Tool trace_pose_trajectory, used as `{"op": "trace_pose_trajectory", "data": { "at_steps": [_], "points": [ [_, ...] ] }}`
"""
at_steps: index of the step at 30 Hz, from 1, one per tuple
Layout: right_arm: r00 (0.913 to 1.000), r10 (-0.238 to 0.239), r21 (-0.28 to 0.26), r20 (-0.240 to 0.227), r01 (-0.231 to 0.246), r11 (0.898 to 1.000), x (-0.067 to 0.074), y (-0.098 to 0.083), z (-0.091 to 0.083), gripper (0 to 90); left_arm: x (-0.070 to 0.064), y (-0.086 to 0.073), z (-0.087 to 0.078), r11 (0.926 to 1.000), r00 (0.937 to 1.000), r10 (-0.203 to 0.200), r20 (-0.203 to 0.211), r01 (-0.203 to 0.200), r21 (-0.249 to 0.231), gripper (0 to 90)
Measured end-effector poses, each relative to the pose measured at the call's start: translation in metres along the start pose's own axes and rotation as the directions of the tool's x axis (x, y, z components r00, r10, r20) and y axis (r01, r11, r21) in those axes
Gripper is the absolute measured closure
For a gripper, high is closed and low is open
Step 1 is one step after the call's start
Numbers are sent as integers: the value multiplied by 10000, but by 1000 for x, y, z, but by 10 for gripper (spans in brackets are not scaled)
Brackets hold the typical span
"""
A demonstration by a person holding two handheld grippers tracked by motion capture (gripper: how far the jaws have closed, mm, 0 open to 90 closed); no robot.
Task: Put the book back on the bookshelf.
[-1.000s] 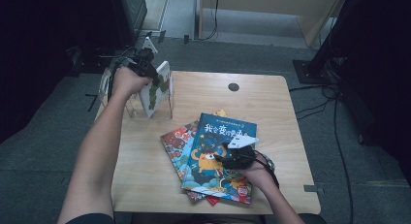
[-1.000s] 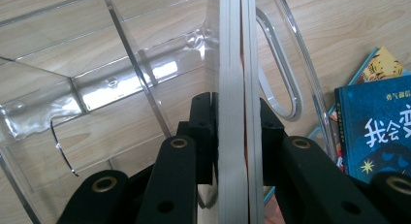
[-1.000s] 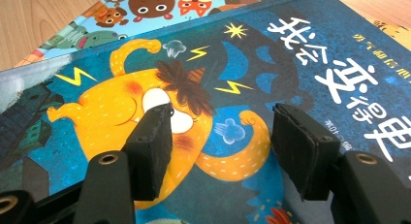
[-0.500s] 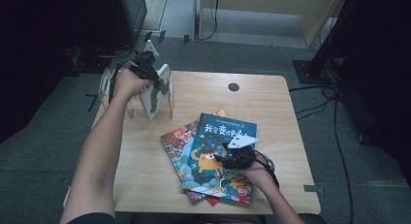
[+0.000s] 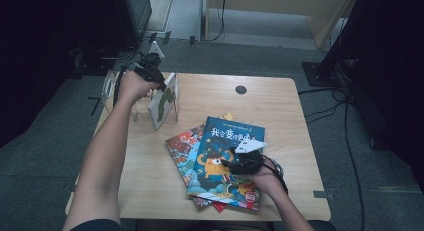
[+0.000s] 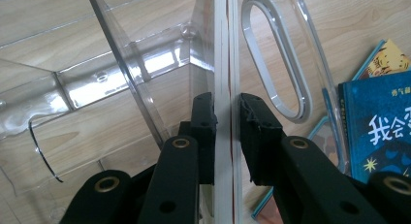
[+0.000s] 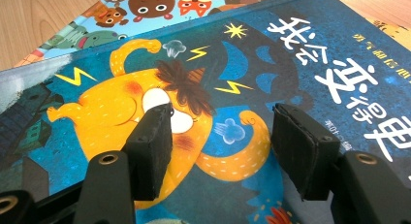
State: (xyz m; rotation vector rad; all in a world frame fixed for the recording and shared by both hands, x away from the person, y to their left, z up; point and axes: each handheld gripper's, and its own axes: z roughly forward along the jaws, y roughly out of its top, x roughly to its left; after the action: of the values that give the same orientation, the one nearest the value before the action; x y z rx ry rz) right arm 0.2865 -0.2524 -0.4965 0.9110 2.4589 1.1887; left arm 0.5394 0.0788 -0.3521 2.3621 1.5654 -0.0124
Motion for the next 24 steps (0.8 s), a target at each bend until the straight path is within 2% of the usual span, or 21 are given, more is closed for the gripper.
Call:
{"op": "trace_pose_trajectory", "data": {
  "at_steps": [7,10,13,15,19,24],
  "points": [
    [10000,-1,2,2,1,10000,0,0,0,403,1,-1,-2,10000,10000,22,44,-22,-59,767],
    [10000,0,1,4,0,10000,0,0,0,403,2,-1,-6,9998,9997,-18,226,22,-181,711],
    [10000,4,-2,2,-4,10000,0,0,0,403,3,-3,-11,9996,10000,-2,-16,1,-268,702],
    [10000,3,-8,10,-3,10000,0,0,0,403,5,-5,-16,9991,9999,7,140,-1,-417,692],
    [10000,5,-11,5,-5,10000,0,0,0,404,7,-7,-27,9981,9998,29,174,-19,-611,669],
    [10000,-17,-72,-9,16,10000,0,-1,0,404,5,-11,-34,9963,9989,237,400,-203,-836,658]
  ]
}}
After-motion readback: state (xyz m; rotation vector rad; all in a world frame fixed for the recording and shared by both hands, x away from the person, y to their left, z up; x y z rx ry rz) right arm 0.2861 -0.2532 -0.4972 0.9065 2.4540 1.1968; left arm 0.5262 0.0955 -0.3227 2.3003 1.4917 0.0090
